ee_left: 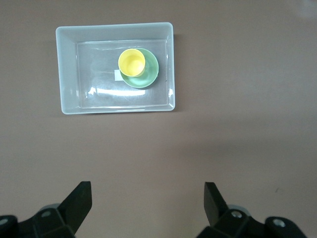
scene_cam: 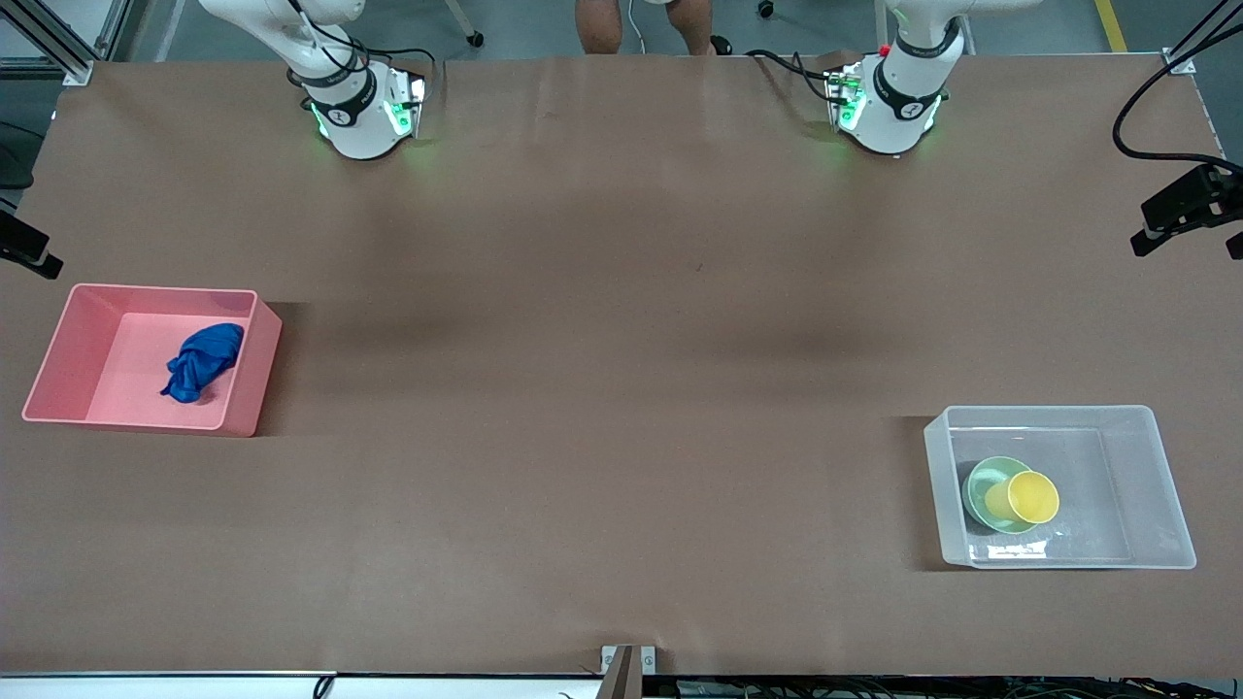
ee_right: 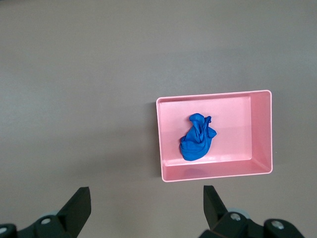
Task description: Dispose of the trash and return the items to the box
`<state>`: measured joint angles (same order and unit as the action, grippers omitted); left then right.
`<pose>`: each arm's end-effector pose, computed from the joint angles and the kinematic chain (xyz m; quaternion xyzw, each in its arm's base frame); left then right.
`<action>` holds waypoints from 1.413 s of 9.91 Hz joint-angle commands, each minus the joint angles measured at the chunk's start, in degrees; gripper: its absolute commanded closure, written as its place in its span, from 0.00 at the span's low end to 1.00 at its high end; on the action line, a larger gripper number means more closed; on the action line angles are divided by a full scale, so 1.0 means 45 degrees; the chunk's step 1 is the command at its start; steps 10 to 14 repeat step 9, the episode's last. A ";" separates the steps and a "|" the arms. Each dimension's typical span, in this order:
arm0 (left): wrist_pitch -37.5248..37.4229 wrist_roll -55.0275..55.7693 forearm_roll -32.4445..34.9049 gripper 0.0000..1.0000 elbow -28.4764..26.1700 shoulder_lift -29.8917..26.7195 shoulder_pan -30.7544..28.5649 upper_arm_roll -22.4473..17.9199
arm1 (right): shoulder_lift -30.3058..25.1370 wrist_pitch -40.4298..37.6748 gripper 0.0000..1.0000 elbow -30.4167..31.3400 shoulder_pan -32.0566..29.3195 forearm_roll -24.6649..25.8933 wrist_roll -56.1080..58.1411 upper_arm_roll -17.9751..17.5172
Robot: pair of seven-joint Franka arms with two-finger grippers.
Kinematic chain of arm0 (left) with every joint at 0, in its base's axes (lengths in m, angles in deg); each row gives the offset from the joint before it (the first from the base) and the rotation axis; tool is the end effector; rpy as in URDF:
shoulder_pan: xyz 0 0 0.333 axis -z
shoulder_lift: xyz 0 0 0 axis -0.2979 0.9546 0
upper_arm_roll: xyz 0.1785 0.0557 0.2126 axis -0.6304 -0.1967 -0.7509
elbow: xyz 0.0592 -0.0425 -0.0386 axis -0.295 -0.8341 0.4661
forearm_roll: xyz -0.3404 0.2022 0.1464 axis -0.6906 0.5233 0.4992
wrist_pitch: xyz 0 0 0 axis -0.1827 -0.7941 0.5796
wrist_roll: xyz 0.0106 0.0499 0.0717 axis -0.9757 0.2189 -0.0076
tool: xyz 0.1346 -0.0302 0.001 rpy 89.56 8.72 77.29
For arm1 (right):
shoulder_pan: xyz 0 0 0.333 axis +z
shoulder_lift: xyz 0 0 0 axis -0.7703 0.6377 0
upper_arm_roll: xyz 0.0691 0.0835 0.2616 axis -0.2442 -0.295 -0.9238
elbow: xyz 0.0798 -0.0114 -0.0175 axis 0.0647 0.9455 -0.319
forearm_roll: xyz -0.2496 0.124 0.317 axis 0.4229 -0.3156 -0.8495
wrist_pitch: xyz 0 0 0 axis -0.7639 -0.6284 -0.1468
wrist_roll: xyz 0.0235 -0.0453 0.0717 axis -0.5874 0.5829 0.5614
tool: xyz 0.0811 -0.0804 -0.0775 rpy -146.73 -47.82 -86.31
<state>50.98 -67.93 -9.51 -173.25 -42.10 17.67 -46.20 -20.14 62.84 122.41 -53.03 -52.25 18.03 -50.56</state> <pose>0.5819 0.0098 0.6053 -0.9988 0.0320 -0.0383 0.0012 0.5861 -0.0893 0.5920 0.9981 -0.0589 0.0155 0.0133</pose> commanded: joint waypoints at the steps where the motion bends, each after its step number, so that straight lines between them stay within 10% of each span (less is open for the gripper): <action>1: -0.0136 0.0152 0.0522 0.00 -0.0607 -0.0182 -0.0037 0.0308 | -0.0195 -0.0017 0.00 0.0209 -0.0154 0.0164 0.0123 -0.0131; 14: -0.0175 0.0094 -0.0103 0.00 -0.0646 -0.0162 0.0491 -0.0649 | -0.0176 -0.0017 0.00 0.0228 -0.0174 0.0164 0.0104 -0.0111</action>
